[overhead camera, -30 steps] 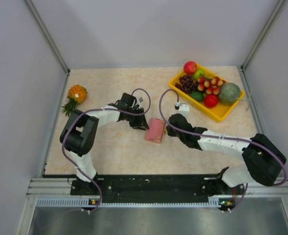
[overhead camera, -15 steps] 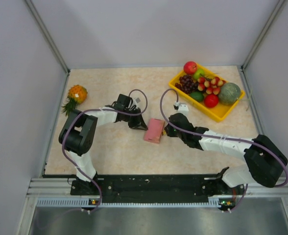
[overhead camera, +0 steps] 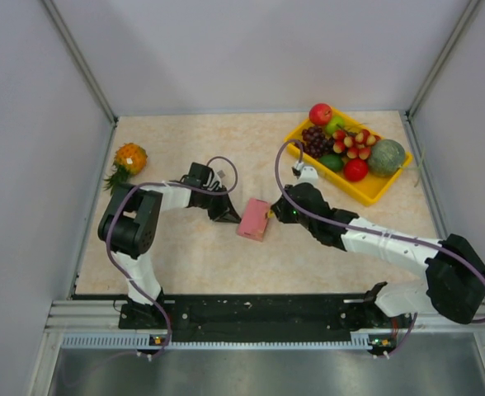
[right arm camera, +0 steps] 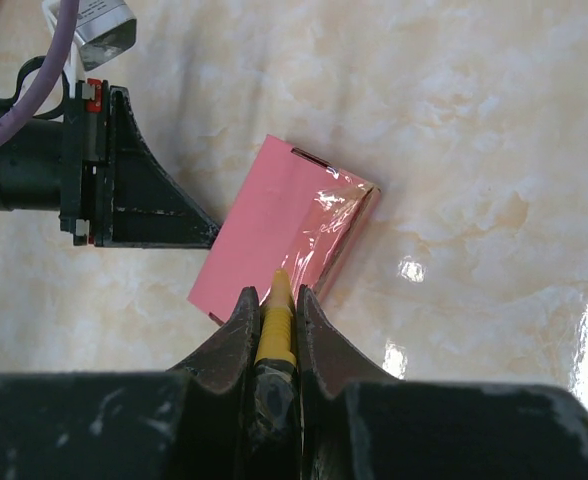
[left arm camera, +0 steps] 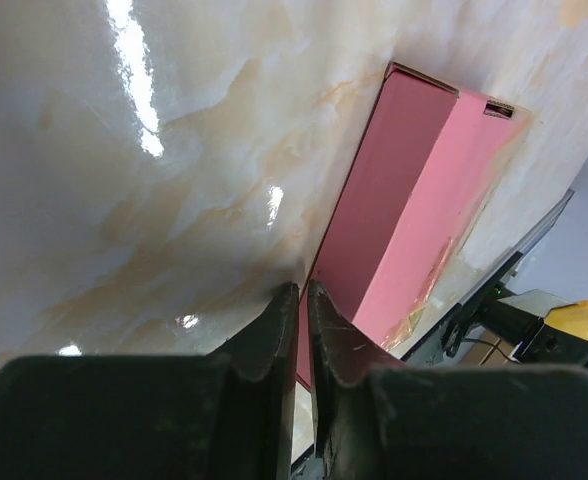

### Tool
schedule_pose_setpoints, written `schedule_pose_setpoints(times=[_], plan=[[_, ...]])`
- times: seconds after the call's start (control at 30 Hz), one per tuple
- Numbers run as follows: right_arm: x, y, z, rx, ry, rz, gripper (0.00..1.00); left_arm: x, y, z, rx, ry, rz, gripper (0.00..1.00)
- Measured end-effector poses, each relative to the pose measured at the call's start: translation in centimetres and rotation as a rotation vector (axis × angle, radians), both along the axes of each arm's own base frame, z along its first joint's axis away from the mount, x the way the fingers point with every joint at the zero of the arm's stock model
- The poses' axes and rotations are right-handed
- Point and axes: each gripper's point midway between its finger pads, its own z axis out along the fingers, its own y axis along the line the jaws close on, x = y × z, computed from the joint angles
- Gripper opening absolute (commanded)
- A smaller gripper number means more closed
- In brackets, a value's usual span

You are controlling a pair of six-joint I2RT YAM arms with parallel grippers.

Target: Unpack the express box

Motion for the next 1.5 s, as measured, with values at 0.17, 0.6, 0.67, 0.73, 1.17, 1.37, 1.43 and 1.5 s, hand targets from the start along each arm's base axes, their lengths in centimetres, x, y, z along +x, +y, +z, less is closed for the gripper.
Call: schedule_pose_setpoints(times=[0.17,0.6,0.67,0.73,1.17,1.37,1.43,1.5], plan=[[0.4,0.7,-0.5,-0.015,0.004,0.019,0.00,0.0,-0.1,0.1,-0.005,-0.001,-0.002,0.13],[1.0,-1.1,-0.5,-0.094,0.001,-0.061,0.00,0.0,0.8,1.3,0.007,-0.042,0.025,0.47],[0.9,-1.6,-0.8,-0.108,0.014,-0.079,0.00,0.3,0.7,2.0,-0.002,-0.064,0.027,0.50],[0.7,-1.9,-1.2,-0.117,0.029,-0.091,0.00,0.6,0.5,2.4,-0.018,-0.086,0.023,0.51],[0.3,-1.1,-4.7,-0.147,0.115,-0.069,0.00,-0.7,-1.2,1.3,-0.065,-0.038,-0.050,0.28],[0.2,-0.4,-5.0,-0.126,0.131,-0.053,0.00,-0.7,-1.6,1.7,-0.114,-0.015,-0.066,0.18],[0.2,-0.4,-4.9,-0.124,0.133,-0.052,0.00,-0.7,-1.5,1.7,-0.144,0.003,-0.054,0.17],[0.1,-0.2,-4.9,-0.117,0.136,-0.045,0.00,-0.9,-1.2,1.7,-0.171,0.027,-0.037,0.17]])
